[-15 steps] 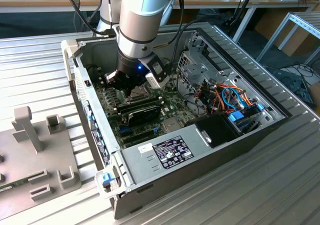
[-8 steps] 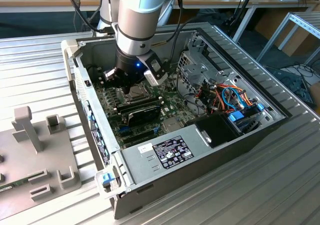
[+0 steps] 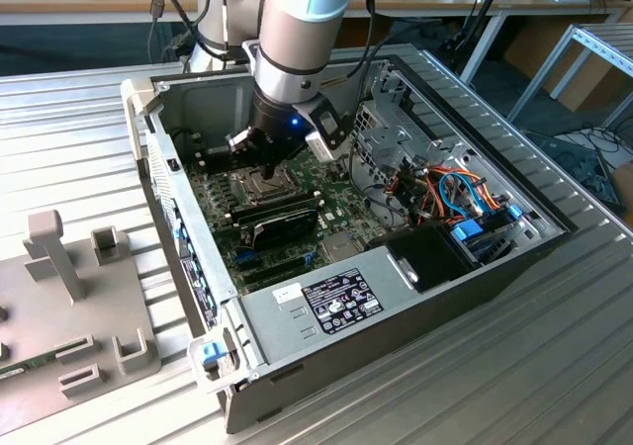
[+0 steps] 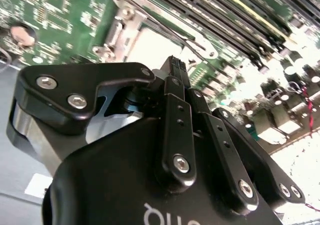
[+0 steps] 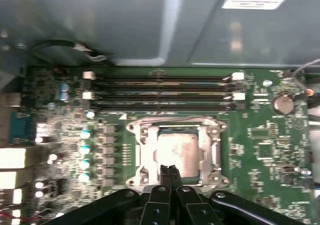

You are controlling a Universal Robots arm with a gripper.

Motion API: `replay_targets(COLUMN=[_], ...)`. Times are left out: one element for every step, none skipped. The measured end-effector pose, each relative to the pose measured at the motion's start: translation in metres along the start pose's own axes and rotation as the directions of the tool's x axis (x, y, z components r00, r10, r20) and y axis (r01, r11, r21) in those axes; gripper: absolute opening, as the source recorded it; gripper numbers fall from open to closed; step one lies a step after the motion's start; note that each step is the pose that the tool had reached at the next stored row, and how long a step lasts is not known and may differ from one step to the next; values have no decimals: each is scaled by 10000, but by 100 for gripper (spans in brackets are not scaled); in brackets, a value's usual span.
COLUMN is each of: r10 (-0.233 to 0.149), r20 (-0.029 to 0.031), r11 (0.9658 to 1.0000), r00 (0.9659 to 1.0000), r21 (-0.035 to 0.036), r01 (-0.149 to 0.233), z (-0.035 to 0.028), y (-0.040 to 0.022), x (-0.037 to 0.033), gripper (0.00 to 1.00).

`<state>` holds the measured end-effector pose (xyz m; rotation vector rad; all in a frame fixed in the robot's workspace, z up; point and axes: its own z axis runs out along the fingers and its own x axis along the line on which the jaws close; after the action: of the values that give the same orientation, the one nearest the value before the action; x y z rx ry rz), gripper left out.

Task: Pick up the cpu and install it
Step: 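Install the second cpu locking lever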

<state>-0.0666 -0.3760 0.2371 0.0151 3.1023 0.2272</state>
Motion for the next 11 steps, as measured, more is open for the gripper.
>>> replay_targets(r10=[2,7,11,15,18,23,24,25,28,28,29], r20=[-16,-36,-49,-60,-64,-68,-69,-71,-71,-71,-71], r11=[10000,10000,9999,9998,9996,9988,9984,9981,9977,9976,9974], r00=[10000,10000,10000,10000,10000,10000,10000,10000,10000,10000,10000], r21=[-14,-55,-106,-190,-291,-486,-559,-623,-676,-693,-715], r01=[-2,-7,-12,-16,-20,-26,-28,-29,-32,-33,-34], z=[-3,-6,-9,-12,-13,-17,-19,-23,-27,-30,-34], y=[0,-3,-8,-17,-26,-49,-65,-86,-116,-137,-167], x=[-20,-41,-51,-58,-61,-64,-65,-66,-66,-66,-66], gripper=[11,11,11,11,11,11,11,11,11,11,11])
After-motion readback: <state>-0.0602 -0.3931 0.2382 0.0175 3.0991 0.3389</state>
